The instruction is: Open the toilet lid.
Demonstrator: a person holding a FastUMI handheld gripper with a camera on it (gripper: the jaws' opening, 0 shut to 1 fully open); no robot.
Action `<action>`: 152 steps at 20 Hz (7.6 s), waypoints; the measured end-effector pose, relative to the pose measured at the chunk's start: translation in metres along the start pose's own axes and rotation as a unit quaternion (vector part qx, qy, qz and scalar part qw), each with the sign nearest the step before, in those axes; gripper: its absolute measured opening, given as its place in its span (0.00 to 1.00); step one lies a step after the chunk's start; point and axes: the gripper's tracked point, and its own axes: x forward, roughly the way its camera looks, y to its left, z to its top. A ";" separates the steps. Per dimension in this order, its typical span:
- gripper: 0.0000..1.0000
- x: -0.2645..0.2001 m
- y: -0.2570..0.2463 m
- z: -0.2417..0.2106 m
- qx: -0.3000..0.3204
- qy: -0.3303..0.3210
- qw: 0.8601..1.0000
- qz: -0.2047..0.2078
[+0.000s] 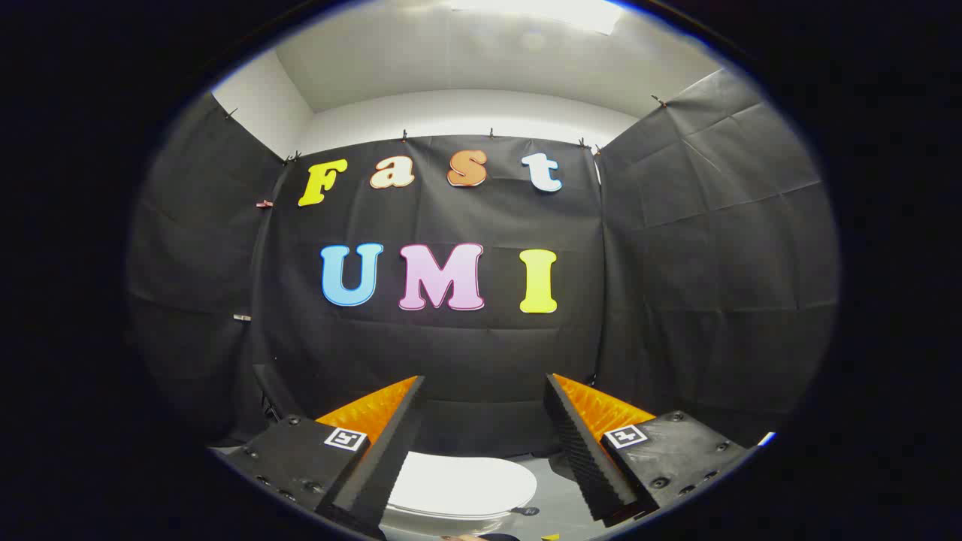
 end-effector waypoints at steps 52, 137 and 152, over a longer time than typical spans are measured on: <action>0.98 0.074 -0.127 -0.170 0.145 0.104 0.974 -0.141; 0.05 0.167 -0.037 -0.408 0.424 0.253 0.869 -0.020; 0.05 0.175 0.079 -0.323 0.200 0.259 0.945 0.000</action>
